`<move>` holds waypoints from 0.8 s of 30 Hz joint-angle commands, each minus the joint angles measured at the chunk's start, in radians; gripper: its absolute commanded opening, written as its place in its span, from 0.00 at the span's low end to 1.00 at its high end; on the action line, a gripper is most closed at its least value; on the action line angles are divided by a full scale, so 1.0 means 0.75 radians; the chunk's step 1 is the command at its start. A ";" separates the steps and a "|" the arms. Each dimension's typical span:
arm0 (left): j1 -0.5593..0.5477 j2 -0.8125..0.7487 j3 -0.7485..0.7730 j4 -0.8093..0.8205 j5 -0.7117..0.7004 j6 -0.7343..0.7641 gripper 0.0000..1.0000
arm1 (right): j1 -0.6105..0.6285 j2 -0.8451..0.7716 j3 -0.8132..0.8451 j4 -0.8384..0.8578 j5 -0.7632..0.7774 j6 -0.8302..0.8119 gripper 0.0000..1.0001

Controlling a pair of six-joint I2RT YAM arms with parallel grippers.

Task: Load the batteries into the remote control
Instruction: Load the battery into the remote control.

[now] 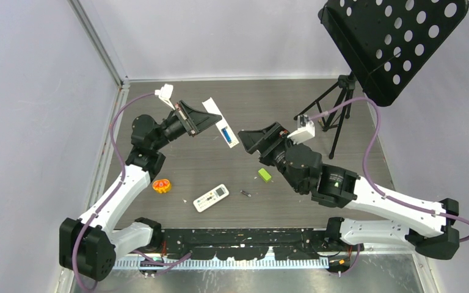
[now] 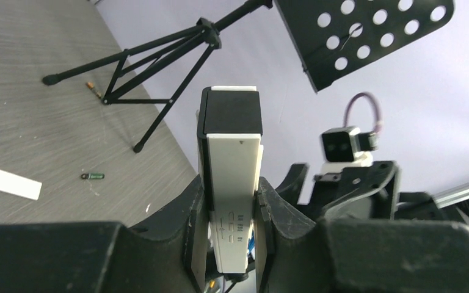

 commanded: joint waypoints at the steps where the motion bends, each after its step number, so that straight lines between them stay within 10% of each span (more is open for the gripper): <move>1: 0.000 0.001 -0.007 0.237 -0.084 -0.113 0.00 | 0.002 0.007 -0.101 0.201 0.025 0.365 0.83; 12: 0.000 -0.009 0.022 0.156 -0.112 -0.198 0.00 | 0.001 0.185 -0.095 0.589 -0.047 0.336 0.85; 24: 0.000 -0.024 0.027 0.128 -0.048 -0.197 0.00 | -0.059 0.257 -0.021 0.483 -0.075 0.418 0.87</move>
